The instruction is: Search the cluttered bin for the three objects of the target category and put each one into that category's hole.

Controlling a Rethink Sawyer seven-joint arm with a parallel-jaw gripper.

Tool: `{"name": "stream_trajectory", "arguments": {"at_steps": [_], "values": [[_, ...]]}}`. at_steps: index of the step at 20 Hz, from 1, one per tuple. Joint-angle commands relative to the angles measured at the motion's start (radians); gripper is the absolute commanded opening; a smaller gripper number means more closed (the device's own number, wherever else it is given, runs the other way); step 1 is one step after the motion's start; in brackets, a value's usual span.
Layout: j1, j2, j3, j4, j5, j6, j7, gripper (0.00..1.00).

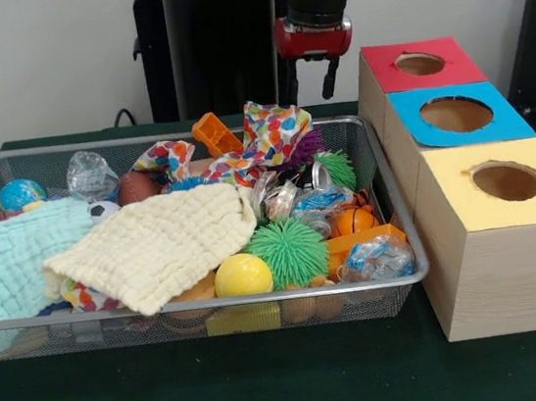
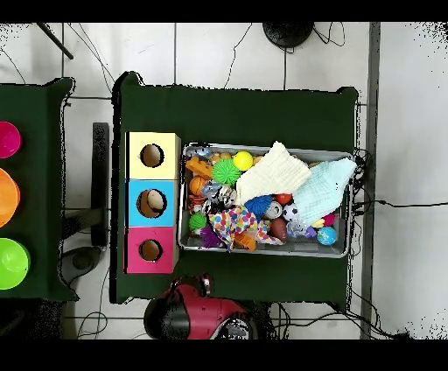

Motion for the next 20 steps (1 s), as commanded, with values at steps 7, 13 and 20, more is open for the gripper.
{"name": "stream_trajectory", "arguments": {"at_steps": [7, 13, 20], "values": [[-0.006, 0.174, 0.133, -0.155, 0.107, -0.099, 0.272, 1.0], [-0.001, 0.193, 0.154, -0.176, 0.123, -0.108, 0.267, 1.0], [0.041, 0.123, 0.127, -0.201, 0.193, 0.025, 0.231, 1.0]]}}
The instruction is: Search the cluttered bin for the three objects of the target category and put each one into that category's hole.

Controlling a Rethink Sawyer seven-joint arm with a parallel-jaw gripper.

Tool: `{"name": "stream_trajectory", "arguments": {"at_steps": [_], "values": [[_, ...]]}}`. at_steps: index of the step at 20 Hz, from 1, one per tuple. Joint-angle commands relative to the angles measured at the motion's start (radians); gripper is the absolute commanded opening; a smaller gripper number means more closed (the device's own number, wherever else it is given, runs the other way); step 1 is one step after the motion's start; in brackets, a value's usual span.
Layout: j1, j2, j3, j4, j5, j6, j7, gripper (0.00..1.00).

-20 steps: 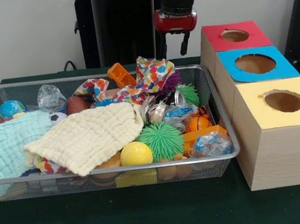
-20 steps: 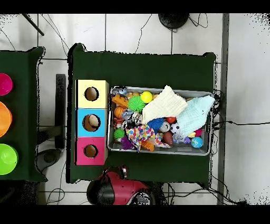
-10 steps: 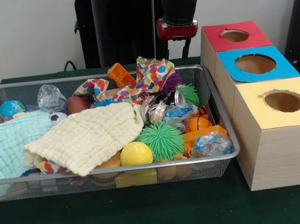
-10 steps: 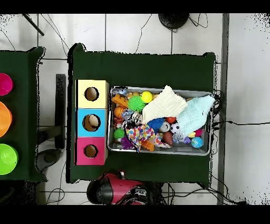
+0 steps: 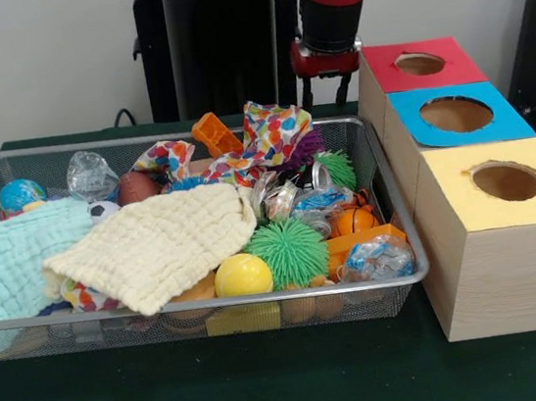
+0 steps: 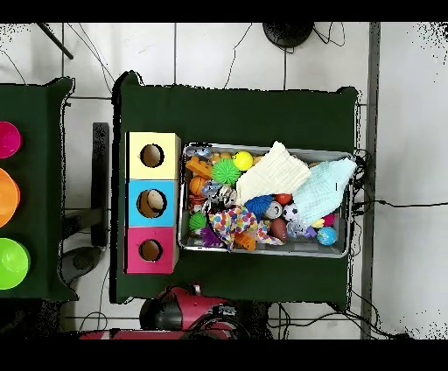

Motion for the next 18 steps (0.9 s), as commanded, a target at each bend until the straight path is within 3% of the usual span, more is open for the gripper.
{"name": "stream_trajectory", "arguments": {"at_steps": [1, 11, 18], "values": [[0.032, -0.033, 0.059, -0.192, 0.138, 0.073, 0.225, 1.0], [0.101, -0.009, -0.016, -0.329, 0.233, 0.239, 0.171, 1.0], [0.052, 0.044, 0.005, -0.454, 0.223, 0.311, 0.151, 1.0]]}}
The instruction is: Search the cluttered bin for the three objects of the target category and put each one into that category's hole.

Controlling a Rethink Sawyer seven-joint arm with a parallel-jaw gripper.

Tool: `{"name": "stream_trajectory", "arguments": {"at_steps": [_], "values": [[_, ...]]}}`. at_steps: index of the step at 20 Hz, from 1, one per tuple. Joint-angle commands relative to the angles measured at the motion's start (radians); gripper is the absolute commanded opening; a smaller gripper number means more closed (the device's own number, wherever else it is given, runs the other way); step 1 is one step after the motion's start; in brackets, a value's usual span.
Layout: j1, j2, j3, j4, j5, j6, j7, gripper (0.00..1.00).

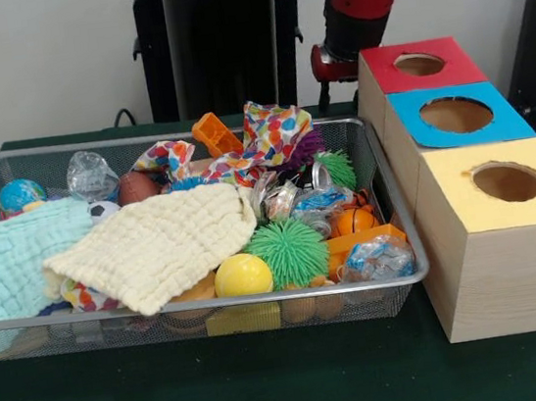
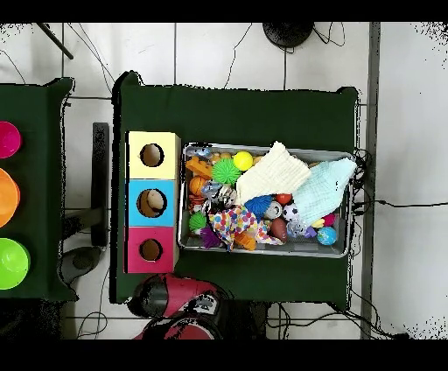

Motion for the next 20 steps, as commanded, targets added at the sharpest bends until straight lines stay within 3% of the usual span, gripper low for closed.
{"name": "stream_trajectory", "arguments": {"at_steps": [1, 10, 15, 20], "values": [[-0.061, 0.047, 0.036, -0.352, 0.094, 0.045, 0.148, 1.0], [-0.134, 0.015, 0.054, -0.374, 0.0, 0.094, 0.076, 1.0], [-0.166, -0.057, 0.071, -0.364, -0.049, 0.165, 0.051, 1.0], [-0.16, -0.109, 0.065, -0.402, -0.078, 0.302, 0.046, 1.0]]}}
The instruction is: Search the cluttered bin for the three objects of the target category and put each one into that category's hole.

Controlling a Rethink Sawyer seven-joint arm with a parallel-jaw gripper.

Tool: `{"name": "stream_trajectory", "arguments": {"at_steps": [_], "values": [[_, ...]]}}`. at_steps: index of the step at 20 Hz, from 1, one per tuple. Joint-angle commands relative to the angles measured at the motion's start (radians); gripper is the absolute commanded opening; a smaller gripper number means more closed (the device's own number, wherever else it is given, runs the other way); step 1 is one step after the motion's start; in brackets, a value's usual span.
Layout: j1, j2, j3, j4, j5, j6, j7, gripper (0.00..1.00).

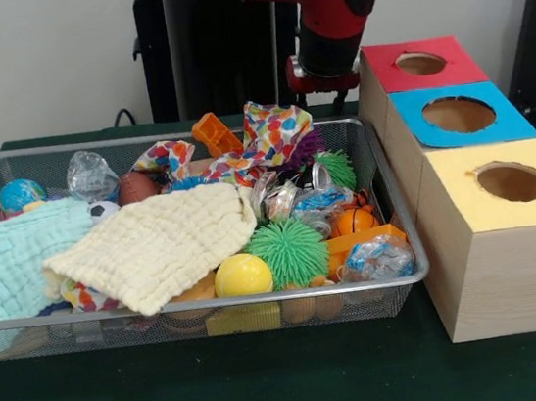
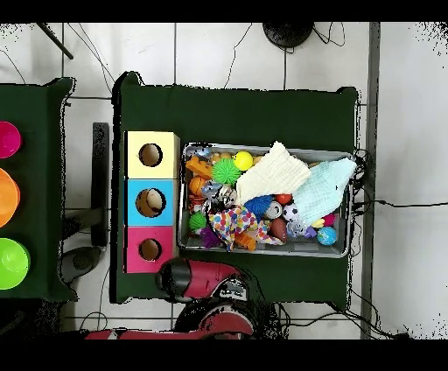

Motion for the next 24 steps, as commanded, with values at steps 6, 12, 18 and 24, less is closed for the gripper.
{"name": "stream_trajectory", "arguments": {"at_steps": [6, 12, 18, 24], "values": [[-0.02, -0.15, 0.065, -0.343, -0.008, 0.245, 0.08, 1.0], [-0.011, -0.206, 0.08, -0.33, -0.02, 0.313, 0.113, 1.0], [-0.03, -0.277, 0.114, -0.286, -0.005, 0.333, 0.108, 1.0], [-0.043, -0.307, 0.122, -0.278, -0.021, 0.369, 0.091, 1.0]]}}
